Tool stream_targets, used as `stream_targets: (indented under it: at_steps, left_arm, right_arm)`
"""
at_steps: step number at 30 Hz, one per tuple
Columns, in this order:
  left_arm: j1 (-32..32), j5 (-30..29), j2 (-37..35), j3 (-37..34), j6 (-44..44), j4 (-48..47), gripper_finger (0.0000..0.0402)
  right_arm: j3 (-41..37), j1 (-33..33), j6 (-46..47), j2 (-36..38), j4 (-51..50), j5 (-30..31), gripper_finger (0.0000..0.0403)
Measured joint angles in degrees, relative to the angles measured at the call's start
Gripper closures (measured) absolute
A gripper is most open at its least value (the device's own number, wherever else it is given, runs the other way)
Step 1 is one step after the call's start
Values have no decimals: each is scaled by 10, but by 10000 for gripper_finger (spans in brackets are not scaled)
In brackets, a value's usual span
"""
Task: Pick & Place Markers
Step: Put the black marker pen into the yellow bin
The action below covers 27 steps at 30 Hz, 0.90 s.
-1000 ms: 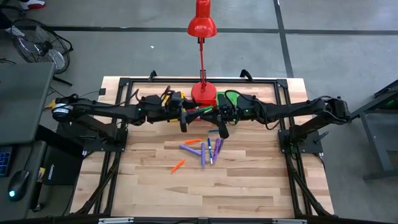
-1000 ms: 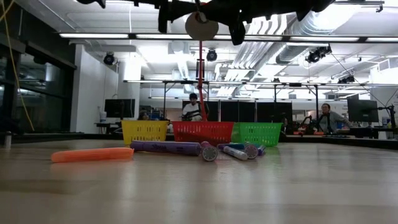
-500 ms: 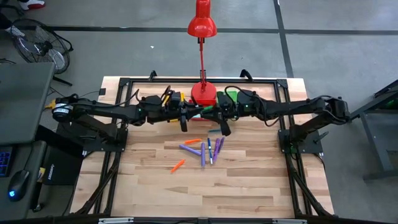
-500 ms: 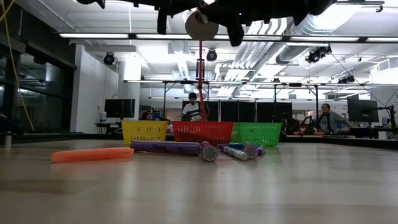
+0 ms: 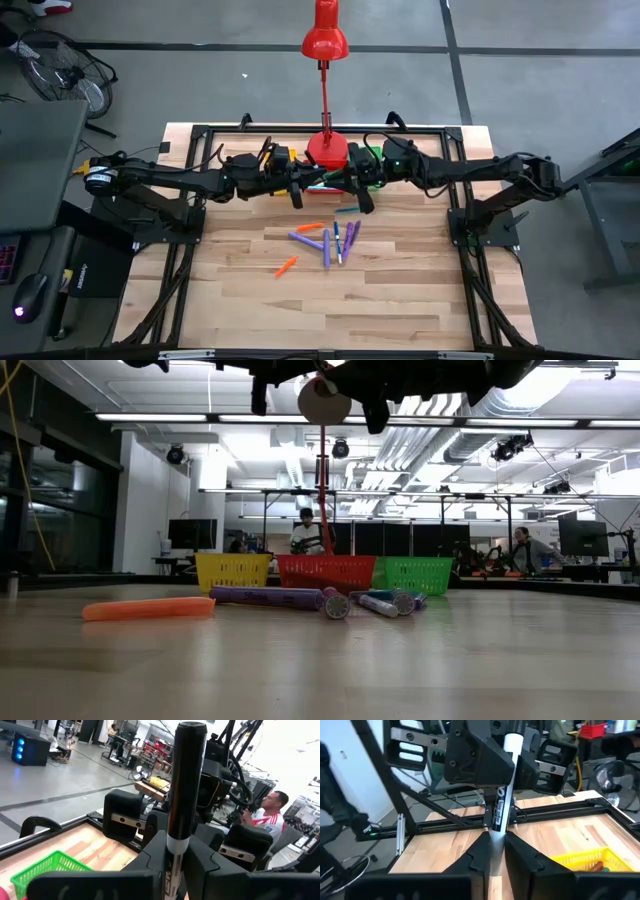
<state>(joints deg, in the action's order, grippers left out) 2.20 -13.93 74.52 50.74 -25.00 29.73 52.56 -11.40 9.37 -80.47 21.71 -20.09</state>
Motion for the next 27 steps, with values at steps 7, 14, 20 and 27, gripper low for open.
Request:
stream_targets:
  at_steps: [7,14,20,27]
  left_arm:
    - [0,-8,-1,0,-8,5,370]
    - [1,-56,-1,0,-10,-8,370]
    - [1,-110,-20,0,-54,-66,370]
    - [1,-178,-42,0,-120,-153,370]
  right_arm:
    - [-1,-14,-2,3,-13,-55,308]
    - [-1,-68,7,55,-106,-73,249]
    - [-1,-138,6,119,-208,-66,229]
    - [-1,-192,-22,176,-295,-65,238]
